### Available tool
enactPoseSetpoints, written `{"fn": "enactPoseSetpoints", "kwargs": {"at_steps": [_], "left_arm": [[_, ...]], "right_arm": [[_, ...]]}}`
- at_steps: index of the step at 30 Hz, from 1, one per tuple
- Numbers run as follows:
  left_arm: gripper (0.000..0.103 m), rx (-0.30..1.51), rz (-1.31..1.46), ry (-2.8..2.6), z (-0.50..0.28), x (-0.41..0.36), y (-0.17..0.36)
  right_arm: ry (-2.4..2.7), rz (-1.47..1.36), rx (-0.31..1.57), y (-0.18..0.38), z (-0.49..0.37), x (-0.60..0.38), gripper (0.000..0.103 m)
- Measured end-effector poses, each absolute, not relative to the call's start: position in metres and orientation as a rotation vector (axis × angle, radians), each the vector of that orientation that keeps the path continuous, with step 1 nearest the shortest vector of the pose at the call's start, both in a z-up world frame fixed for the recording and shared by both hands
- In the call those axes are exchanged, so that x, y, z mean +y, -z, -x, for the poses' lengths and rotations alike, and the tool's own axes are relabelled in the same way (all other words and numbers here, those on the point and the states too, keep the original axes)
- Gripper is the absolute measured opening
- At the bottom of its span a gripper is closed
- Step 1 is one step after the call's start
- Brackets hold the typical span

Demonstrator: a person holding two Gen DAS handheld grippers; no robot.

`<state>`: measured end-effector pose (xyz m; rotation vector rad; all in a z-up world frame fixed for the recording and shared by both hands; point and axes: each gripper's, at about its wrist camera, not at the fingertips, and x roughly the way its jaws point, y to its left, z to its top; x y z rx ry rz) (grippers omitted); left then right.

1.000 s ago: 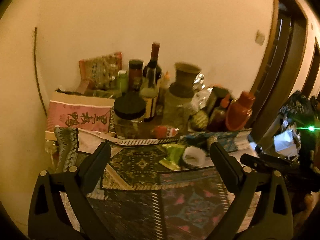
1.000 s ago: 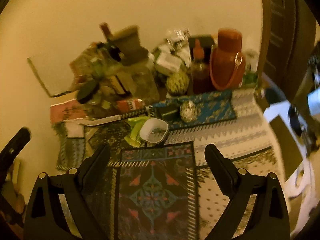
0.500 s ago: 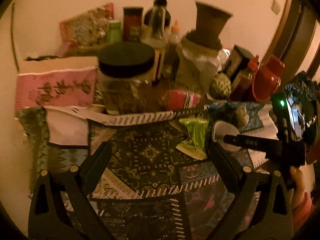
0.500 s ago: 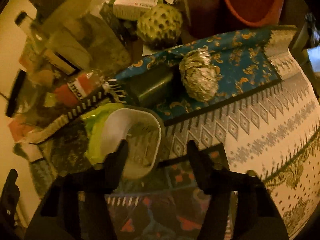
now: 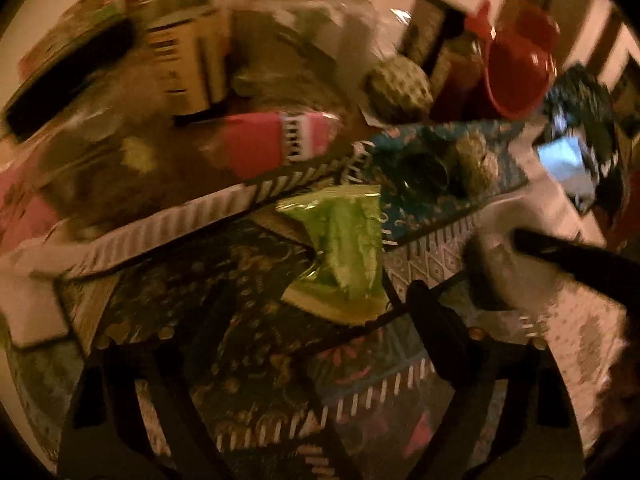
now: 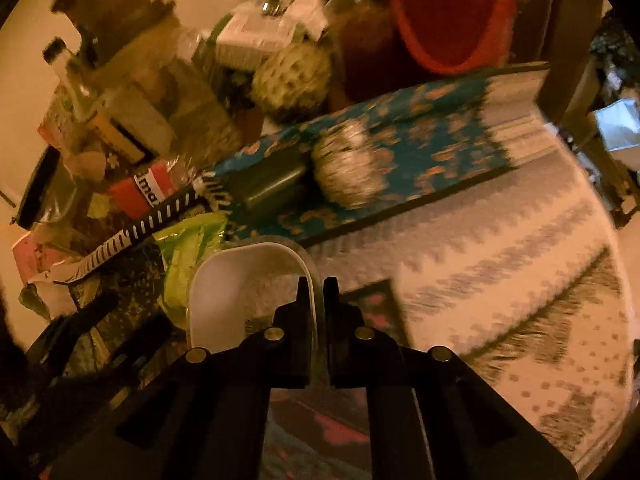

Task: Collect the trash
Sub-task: 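Grasp the green snack bag with the left tool while the right tool lifts the bowl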

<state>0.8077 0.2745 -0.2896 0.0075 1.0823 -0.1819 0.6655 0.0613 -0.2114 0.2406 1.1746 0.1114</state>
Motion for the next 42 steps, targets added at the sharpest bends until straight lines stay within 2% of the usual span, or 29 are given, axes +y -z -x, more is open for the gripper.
{"fn": "enactPoseSetpoints", "kwargs": {"at_steps": [5, 6, 11, 12, 13, 15, 16, 24, 31, 42], "left_arm": [[0.075, 1.145, -0.063, 0.22, -0.829, 0.253, 0.311], [0.069, 1.154, -0.065, 0.219, -0.831, 0.251, 0.313], [0.062, 1.154, -0.069, 0.194, -0.839, 0.241, 0.316], [0.056, 1.149, -0.083, 0.18, -0.84, 0.24, 0.316], [0.042, 1.14, -0.097, 0.173, -0.838, 0.237, 0.316], [0.023, 1.153, -0.092, 0.175, -0.838, 0.232, 0.315], [0.019, 1.161, -0.097, 0.17, -0.836, 0.231, 0.313], [0.015, 1.111, -0.027, 0.205, -0.791, 0.214, 0.267], [0.015, 0.952, 0.054, 0.162, -0.713, 0.188, 0.186], [0.015, 0.726, 0.114, 0.015, -0.595, 0.122, 0.099]], "right_arm": [[-0.084, -0.247, 1.13, 0.182, -0.637, 0.028, 0.005], [-0.083, -0.259, 1.126, 0.181, -0.635, 0.026, 0.005], [-0.05, -0.267, 1.092, 0.164, -0.617, 0.005, 0.005], [-0.043, -0.26, 1.086, 0.165, -0.615, 0.01, 0.005], [-0.031, -0.249, 1.079, 0.163, -0.61, 0.006, 0.005], [-0.028, -0.249, 1.081, 0.166, -0.61, 0.003, 0.005], [-0.031, -0.257, 1.085, 0.166, -0.607, -0.001, 0.005], [-0.082, -0.24, 1.036, 0.147, -0.583, -0.027, 0.005], [-0.165, -0.211, 0.961, 0.116, -0.55, -0.056, 0.005], [-0.344, -0.138, 0.807, 0.059, -0.486, -0.105, 0.005]]}}
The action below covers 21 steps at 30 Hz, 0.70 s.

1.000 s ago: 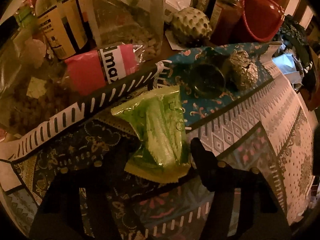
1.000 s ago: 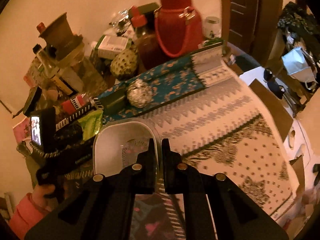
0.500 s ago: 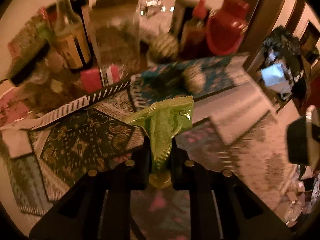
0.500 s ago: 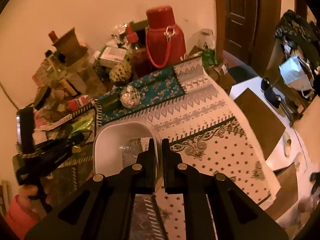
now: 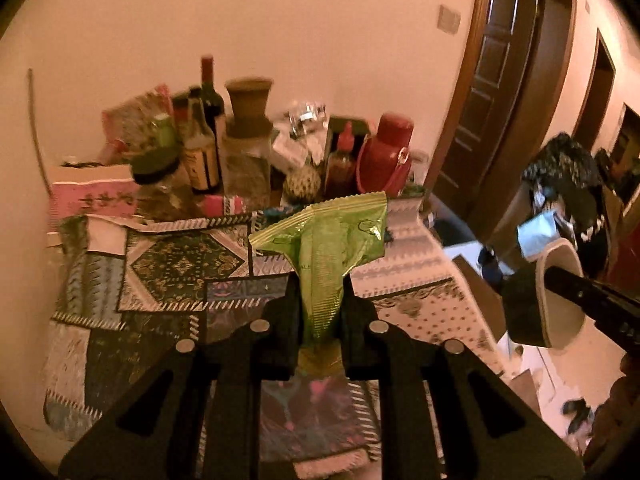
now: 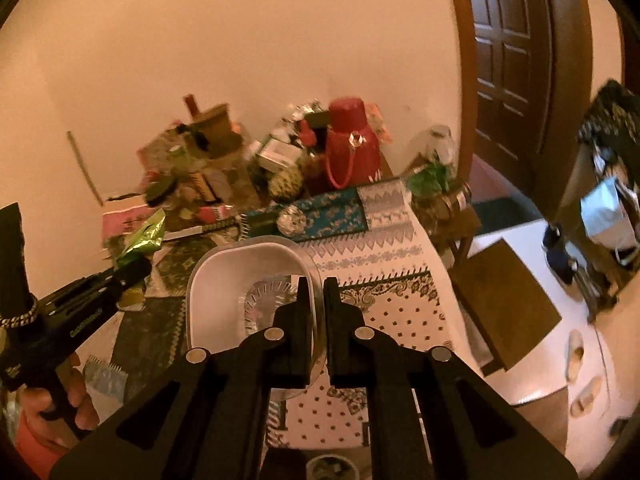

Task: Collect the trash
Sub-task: 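Grasp the green snack bag with the left tool while the right tool lifts the bowl, then carry the green bag and white bowl down toward the floor bin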

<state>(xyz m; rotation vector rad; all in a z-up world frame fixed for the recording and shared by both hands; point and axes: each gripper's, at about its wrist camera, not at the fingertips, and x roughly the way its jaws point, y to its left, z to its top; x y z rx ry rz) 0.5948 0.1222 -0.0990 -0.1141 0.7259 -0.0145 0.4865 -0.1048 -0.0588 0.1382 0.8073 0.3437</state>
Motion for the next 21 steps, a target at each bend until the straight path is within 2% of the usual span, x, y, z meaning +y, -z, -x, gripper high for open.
{"fn": "enactPoseSetpoints", "kwargs": {"at_steps": [10, 21], "left_arm": [[0.015, 0.589, 0.088, -0.066, -0.512, 0.096, 0.047], [0.015, 0.53, 0.105, -0.042, -0.438, 0.103, 0.028]], "right_arm": [[-0.468, -0.102, 0.707, 0.024, -0.443, -0.11, 0.005], [-0.454, -0.112, 0.646, 0.004, -0.38, -0.108, 0.005]]}}
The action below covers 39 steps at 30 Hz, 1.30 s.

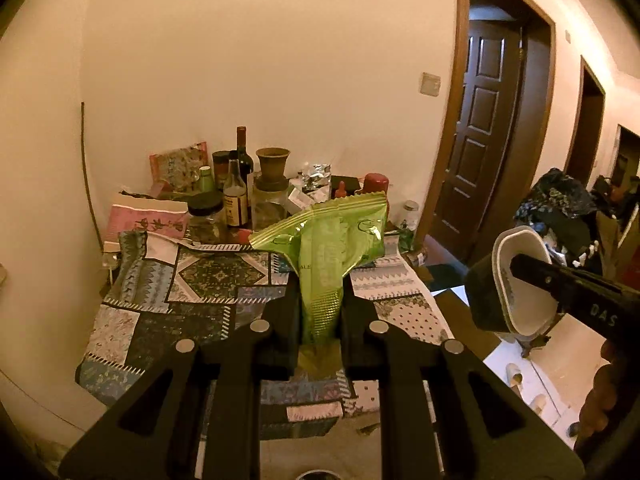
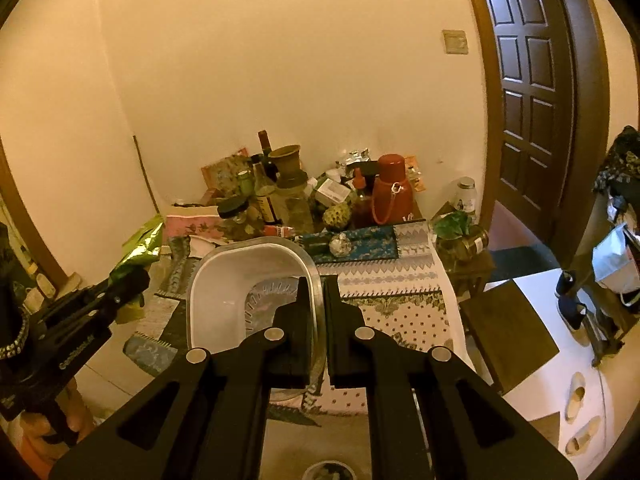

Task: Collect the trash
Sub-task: 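Carry the green bag and white bowl down toward the floor bin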

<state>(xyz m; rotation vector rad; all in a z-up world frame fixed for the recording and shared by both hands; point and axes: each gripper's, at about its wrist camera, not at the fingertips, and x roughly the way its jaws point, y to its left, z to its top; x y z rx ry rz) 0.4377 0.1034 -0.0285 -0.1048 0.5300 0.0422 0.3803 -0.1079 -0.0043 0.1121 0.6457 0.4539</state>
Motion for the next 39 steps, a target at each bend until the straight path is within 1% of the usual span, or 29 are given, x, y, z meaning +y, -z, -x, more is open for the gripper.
{"fn": "enactPoseSetpoints", "kwargs": {"at_steps": [5, 16, 20, 30, 36, 39], "left_arm": [[0.015, 0.506, 0.093, -0.013, -0.385, 0.114, 0.024], [0.015, 0.522, 0.09, 0.049, -0.256, 0.133, 0.029], [0.015, 0.533, 0.089, 0.067, -0.224, 0.134, 0.034], [0.015, 0.621, 0.122, 0.095, -0.196, 0.135, 0.056], [0.015, 0.692, 0.141, 0.077, -0.199, 0.129, 0.083], [0.015, 0.736, 0.156, 0.064, -0.207, 0.124, 0.103]], "right_arm": [[-0.422, -0.118, 0.629, 0.001, -0.337, -0.099, 0.005], [-0.398, -0.155, 0.641, 0.006, -0.233, -0.08, 0.005], [-0.377, -0.143, 0.653, 0.009, -0.199, -0.079, 0.005], [-0.33, -0.128, 0.751, 0.028, -0.17, -0.09, 0.005], [-0.327, -0.126, 0.834, 0.062, -0.174, -0.096, 0.005], [-0.332, -0.131, 0.884, 0.088, -0.185, -0.102, 0.005]]}}
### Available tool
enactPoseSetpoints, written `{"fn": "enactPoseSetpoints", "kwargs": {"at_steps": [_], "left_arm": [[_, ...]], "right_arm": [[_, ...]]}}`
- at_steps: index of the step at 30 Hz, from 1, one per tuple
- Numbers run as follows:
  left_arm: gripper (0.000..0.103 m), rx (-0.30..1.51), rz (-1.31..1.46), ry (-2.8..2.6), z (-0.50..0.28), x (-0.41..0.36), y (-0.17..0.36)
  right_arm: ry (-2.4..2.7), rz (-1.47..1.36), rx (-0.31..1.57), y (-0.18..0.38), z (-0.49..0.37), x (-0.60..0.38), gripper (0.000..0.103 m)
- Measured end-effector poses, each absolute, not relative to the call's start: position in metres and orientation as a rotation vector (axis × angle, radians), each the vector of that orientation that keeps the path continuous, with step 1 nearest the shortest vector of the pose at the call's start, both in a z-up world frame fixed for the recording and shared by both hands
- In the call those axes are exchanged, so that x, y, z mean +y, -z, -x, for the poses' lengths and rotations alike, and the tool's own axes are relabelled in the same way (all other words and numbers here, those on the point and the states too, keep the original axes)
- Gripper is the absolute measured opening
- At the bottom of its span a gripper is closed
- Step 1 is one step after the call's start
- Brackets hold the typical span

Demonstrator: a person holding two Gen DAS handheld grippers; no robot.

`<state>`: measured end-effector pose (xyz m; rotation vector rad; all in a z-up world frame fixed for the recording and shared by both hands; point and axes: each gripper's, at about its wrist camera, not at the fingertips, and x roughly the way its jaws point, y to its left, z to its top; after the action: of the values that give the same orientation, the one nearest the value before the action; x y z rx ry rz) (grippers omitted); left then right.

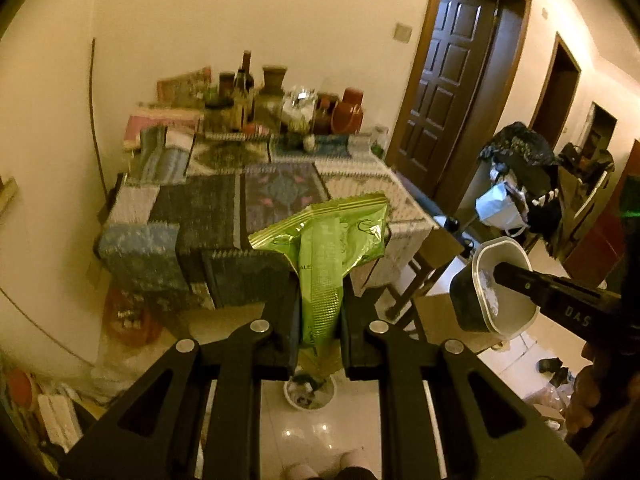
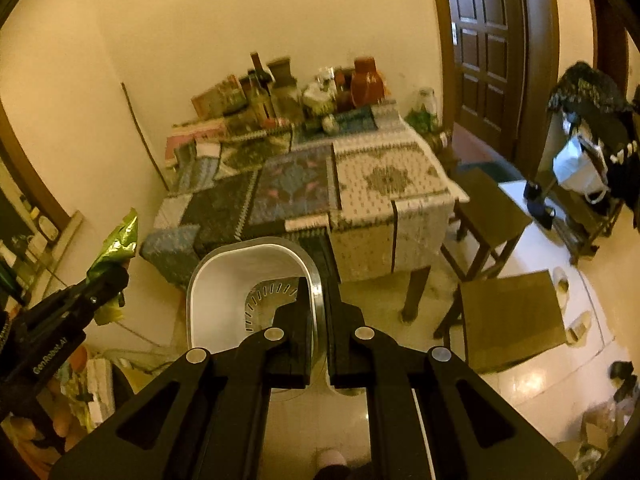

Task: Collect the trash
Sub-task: 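Carry the green bag and white bowl down toward the floor bin, then open both tools over the white bin to drop the bag and bowl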

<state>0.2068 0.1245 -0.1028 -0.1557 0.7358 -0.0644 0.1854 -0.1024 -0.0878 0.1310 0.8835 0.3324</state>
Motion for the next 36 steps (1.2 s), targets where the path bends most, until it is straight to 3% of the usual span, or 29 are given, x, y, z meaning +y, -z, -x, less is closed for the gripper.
{"fn": "enactPoseSetpoints", "kwargs": {"at_steps": [15, 30, 32, 33, 34, 36], "left_arm": [[0.015, 0.942, 0.161, 0.033, -0.276, 0.085, 0.281], [0.015, 1.154, 0.276, -0.064, -0.295, 0.121, 0.527], [0.015, 1.165, 0.272, -0.076, -0.297, 0.125, 0.55], [0.015, 1.17, 0.27, -0.081, -0.298, 0.127, 0.559], [0.015, 1.175, 0.272, -0.083, -0.299, 0.128, 0.57], [0.015, 1.182, 0.278, -0.082, -0.302, 0.128, 0.581]], "right_arm": [[-0.33, -0.037, 1.117, 0.263, -0.244, -0.114, 0.005], [-0.406, 0.011, 1.282, 0.492, -0.274, -0.056, 0.006], [-0.479, -0.065, 1.31, 0.514, -0.276, -0.053, 0.01], [-0.494, -0.087, 1.329, 0.522, -0.276, -0.053, 0.024], [-0.496, -0.101, 1.346, 0.531, -0.277, -0.052, 0.044], [-0.471, -0.104, 1.34, 0.541, -0.276, -0.052, 0.053]]}}
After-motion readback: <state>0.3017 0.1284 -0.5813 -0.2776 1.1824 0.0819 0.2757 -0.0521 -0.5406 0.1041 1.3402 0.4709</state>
